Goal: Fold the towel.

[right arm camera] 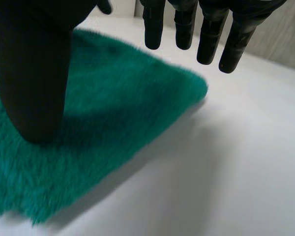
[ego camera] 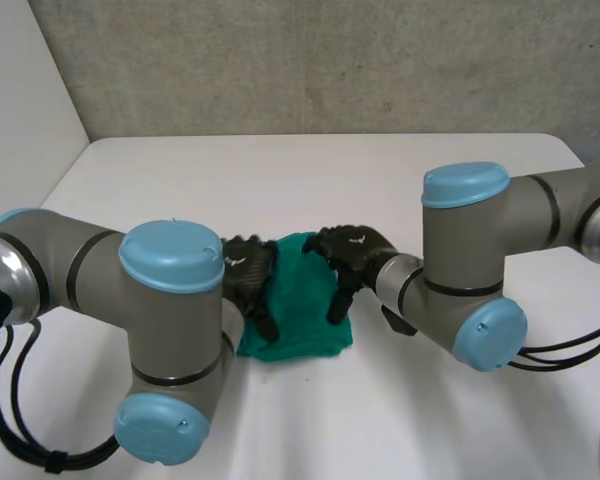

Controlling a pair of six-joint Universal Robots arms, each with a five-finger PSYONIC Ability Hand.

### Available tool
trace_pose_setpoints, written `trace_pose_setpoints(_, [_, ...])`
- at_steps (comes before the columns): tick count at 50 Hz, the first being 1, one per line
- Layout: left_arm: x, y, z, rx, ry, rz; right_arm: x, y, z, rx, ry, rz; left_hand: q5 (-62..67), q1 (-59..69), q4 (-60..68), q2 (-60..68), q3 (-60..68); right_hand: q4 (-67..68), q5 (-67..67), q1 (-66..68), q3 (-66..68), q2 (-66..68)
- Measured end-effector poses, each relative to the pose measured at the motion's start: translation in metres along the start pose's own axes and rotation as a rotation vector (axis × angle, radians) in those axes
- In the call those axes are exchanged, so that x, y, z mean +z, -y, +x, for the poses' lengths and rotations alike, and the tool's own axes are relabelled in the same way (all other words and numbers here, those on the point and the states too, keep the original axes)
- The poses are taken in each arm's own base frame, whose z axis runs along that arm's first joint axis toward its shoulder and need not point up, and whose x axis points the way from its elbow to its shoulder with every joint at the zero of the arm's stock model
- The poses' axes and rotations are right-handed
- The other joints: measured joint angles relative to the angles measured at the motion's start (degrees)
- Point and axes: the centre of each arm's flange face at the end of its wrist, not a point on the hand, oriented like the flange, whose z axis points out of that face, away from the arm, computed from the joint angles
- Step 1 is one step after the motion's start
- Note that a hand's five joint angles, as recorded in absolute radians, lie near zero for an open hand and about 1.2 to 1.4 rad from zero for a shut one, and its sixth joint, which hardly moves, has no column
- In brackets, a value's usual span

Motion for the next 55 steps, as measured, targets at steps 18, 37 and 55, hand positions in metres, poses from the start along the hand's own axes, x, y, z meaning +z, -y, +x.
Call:
trace_pose_setpoints(18, [0.01,-0.032,-0.039,0.087,0.079,-0.156,0.011,-0.013,0.006,-0.118,-0.074,-0.054,-0.13,0.0,0.0,0.0,0.0,0.0,0.0,0.0,0.0,0.0])
trace_pose_setpoints(37, [-0.011,0.063,-0.059,0.017,0.085,0.135,-0.047,0.078,0.039,-0.149,-0.301,0.189,-0.17,0.0,-0.16,-0.09,-0.65,0.0,0.0,0.0,0.0,0.0])
trace_pose_setpoints(55, [-0.076,0.171,-0.129,-0.108,0.18,0.36,-0.134,0.141,0.097,-0.116,-0.577,0.372,-0.18,-0.76,-0.57,-0.59,-0.65,0.0,0.0,-0.01,0.0,0.0])
